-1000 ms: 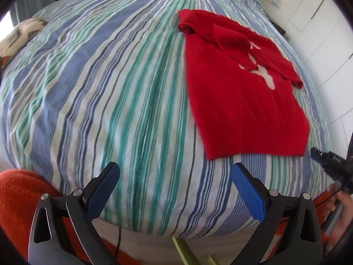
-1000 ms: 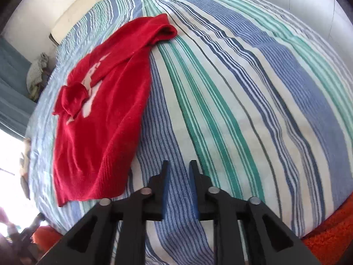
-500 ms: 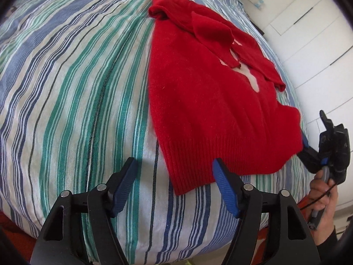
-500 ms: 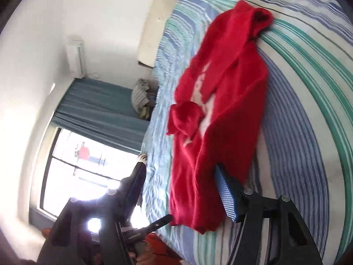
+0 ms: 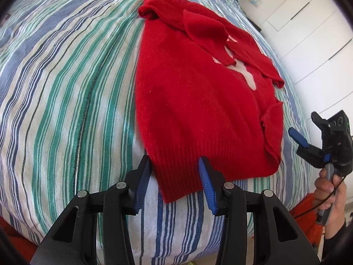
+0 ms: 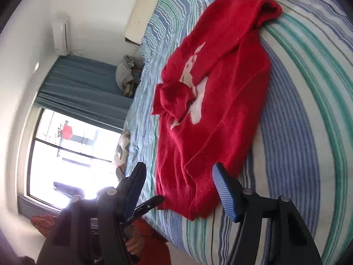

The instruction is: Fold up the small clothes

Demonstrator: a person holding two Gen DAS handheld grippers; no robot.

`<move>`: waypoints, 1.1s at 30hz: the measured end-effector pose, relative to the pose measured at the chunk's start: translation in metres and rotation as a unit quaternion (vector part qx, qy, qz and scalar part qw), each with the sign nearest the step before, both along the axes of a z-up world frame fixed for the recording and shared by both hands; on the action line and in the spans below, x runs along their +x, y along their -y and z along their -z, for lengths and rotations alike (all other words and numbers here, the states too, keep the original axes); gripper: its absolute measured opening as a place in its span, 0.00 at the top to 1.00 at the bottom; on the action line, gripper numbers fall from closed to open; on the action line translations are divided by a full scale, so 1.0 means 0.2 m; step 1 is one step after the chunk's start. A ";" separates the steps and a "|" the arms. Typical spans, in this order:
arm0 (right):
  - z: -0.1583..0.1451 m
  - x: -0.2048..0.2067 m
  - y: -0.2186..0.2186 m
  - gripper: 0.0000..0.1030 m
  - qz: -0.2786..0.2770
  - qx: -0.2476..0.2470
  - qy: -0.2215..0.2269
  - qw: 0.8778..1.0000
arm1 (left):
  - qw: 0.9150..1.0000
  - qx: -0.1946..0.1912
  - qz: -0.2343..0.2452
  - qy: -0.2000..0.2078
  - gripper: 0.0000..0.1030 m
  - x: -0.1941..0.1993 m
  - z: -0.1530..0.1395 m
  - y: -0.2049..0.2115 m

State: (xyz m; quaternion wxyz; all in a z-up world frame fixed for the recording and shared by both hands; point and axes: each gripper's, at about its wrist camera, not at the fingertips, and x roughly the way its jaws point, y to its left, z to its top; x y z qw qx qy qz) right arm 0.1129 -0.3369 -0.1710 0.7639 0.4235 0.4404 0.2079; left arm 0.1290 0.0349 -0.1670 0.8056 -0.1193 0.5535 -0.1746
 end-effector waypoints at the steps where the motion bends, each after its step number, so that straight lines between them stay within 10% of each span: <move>1: 0.00 0.04 -0.05 0.41 -0.003 -0.027 -0.021 0.999 | 1.000 0.005 0.001 0.001 0.57 0.00 0.00 0.01; 6: 0.02 0.21 -0.36 0.49 -0.007 -0.211 -0.094 0.973 | 0.999 0.037 0.012 0.012 0.61 -0.03 0.00 0.06; 9: 0.04 0.24 -0.45 0.95 -0.012 -0.282 -0.093 0.955 | 0.998 0.060 0.027 0.020 0.64 -0.04 0.00 0.09; 21: -0.06 -0.34 0.16 0.94 0.083 -0.217 -0.109 0.967 | 0.999 0.025 0.025 0.013 0.71 -0.04 0.00 0.03; 24: 0.00 -0.37 0.21 0.88 0.097 -0.174 -0.105 0.974 | 0.999 0.013 0.037 0.011 0.67 -0.03 -0.01 0.05; 28: 0.02 -0.43 0.25 0.49 0.116 -0.094 -0.062 0.987 | 0.999 -0.026 0.027 0.000 0.49 -0.02 -0.01 0.00; 33: 0.13 -0.35 0.21 0.49 0.087 -0.088 -0.068 0.990 | 0.999 -0.047 0.011 -0.016 0.62 0.02 0.03 0.00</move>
